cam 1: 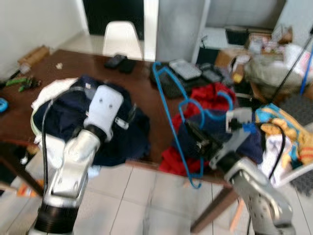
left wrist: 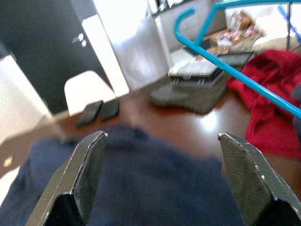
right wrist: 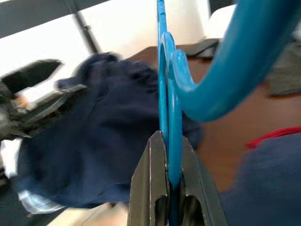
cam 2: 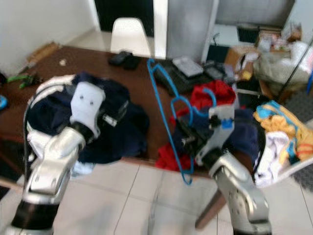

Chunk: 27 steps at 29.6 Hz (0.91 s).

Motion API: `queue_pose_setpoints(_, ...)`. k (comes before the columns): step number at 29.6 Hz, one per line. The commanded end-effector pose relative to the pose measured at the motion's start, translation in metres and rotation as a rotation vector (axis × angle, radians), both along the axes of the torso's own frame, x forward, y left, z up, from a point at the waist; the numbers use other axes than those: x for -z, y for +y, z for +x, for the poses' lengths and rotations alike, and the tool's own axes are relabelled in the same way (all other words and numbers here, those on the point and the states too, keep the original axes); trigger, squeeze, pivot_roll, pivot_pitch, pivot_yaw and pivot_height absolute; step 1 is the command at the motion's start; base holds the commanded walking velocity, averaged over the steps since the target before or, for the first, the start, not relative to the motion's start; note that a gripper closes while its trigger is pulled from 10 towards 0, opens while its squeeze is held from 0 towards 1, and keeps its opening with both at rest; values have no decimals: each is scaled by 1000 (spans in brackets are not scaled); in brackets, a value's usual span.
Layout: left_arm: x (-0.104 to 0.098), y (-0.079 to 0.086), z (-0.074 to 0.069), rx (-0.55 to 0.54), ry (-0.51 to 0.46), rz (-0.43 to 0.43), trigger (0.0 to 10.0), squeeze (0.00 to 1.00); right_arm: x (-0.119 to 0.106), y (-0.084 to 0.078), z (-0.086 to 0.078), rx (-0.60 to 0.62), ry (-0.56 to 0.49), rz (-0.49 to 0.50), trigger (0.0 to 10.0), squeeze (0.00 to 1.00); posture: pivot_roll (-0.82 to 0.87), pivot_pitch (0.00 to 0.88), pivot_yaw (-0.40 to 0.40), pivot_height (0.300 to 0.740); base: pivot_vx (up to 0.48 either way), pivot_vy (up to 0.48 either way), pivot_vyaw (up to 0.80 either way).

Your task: Hang hanger

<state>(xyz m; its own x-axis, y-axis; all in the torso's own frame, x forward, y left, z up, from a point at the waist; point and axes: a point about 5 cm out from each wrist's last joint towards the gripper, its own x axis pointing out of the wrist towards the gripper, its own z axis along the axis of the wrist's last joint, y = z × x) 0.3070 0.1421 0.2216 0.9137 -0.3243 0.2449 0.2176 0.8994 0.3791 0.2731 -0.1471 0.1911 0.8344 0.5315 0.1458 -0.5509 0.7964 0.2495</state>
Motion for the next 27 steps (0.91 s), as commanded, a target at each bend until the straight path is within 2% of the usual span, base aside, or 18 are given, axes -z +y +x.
queue_pose_setpoints(1,-15,-19,-12,120,-81,68,10000,0,7,-5,-2,20,17,-13,10000,0,39,110,-19,740,0,0,0)
queue_pose_setpoints(2,-21,-30,-20,183,-127,131,10000,0,10,-6,-2,26,24,-13,10000,0,41,110,-18,740,0,0,0)
queue_pose_setpoints(3,-21,-30,-20,183,-127,131,10000,0,10,-6,-2,26,24,-13,10000,0,41,110,-18,740,0,0,0)
queue_pose_setpoints(4,-26,-38,-29,239,-164,197,10000,0,13,-7,-2,31,36,-12,10000,0,43,111,-19,740,0,0,0)
queue_pose_setpoints(5,-26,-38,-29,239,-164,197,10000,0,13,-7,-2,31,36,-12,10000,0,43,111,-19,740,0,0,0)
queue_pose_setpoints(6,-26,-43,-34,269,-177,251,10000,0,17,-7,-2,36,46,-10,10000,0,49,114,-19,740,0,0,0)
queue_pose_setpoints(8,-25,-44,-38,278,-172,282,10000,0,20,-7,-2,39,56,-6,10000,0,49,114,-19,740,0,0,0)
queue_pose_setpoints(10,-13,-40,-41,265,-119,316,10000,0,24,-7,-2,43,69,7,10000,0,51,113,-18,740,0,0,0)
queue_pose_setpoints(12,-13,-40,-41,265,-119,316,10000,0,24,-7,-2,43,69,7,10000,0,51,113,-18,740,0,0,0)
queue_pose_setpoints(13,-1,-31,-41,212,-59,355,10000,0,25,-7,-1,38,77,8,10000,0,51,113,-18,740,0,0,0)
queue_pose_setpoints(15,5,-20,-41,132,-22,387,10000,0,26,-6,-1,32,82,5,10000,0,51,113,-18,740,0,0,0)
queue_pose_setpoints(17,5,-20,-41,132,-22,387,10000,0,26,-6,-1,32,82,5,10000,0,51,113,-18,740,0,0,0)
queue_pose_setpoints(19,10,-8,-40,40,12,411,10000,0,27,-6,-1,29,91,6,10000,0,57,109,-17,740,0,0,0)
queue_pose_setpoints(20,10,-8,-40,40,12,411,10000,0,27,-6,-1,29,91,6,10000,0,57,109,-17,740,0,0,0)
queue_pose_setpoints(23,18,14,-40,-93,56,469,10000,0,30,-6,0,25,103,13,10000,0,57,109,-17,740,0,0,0)
queue_pose_setpoints(26,19,17,-40,-113,62,479,10000,0,30,-6,0,25,105,14,10000,0,57,109,-17,740,0,0,0)
queue_pose_setpoints(27,24,24,-40,-152,92,495,10000,0,31,-6,0,24,110,20,10000,0,57,105,-17,740,0,0,0)
